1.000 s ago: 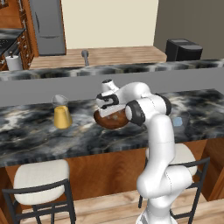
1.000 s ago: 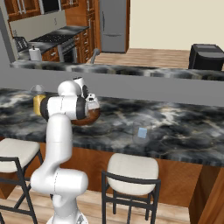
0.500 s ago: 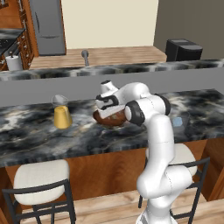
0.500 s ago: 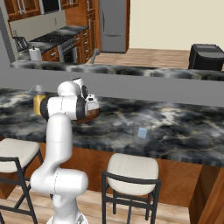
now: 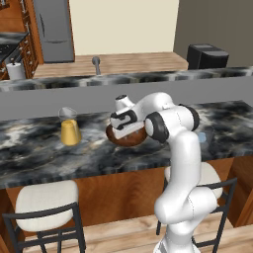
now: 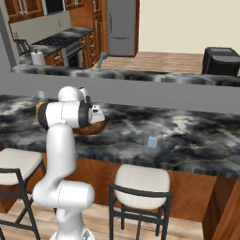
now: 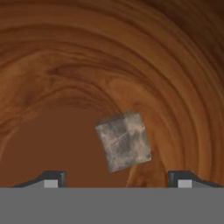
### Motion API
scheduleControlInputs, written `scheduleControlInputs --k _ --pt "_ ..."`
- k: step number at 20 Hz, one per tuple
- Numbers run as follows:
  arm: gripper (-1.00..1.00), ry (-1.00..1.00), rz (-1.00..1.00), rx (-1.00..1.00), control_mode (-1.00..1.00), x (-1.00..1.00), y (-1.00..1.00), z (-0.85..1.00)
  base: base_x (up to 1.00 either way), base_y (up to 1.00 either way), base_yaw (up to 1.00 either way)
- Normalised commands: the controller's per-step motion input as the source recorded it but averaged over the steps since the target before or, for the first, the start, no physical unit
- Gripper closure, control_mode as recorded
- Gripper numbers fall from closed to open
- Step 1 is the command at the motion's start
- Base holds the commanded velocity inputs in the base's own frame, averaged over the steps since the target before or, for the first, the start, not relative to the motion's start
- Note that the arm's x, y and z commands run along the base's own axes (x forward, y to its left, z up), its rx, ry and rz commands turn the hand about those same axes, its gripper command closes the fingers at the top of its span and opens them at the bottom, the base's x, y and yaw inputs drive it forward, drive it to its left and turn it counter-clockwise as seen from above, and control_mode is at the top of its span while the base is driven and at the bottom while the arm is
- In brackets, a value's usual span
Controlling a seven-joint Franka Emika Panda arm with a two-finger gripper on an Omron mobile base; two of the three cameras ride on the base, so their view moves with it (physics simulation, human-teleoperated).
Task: There are two ice cubes in the ice bowl. Place both ice cubes in the glass cup.
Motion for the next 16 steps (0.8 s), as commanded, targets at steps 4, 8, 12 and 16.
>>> scheduleControlInputs --k 4,8,12,16 --pt "-1.00 0.00 0.00 0.00 -1.00 0.00 0.30 -0.31 0.00 0.00 0.00" --pt "-1.00 -0.03 0.00 0.00 -1.00 0.60 0.02 -0.01 0.00 0.00 0.00" --pt "-1.00 -0.08 -0.01 0.00 -1.00 0.73 0.00 0.00 0.00 0.00 0.00" --pt "-1.00 -0.12 0.00 0.00 -1.00 0.64 0.00 0.00 0.00 0.00 0.00"
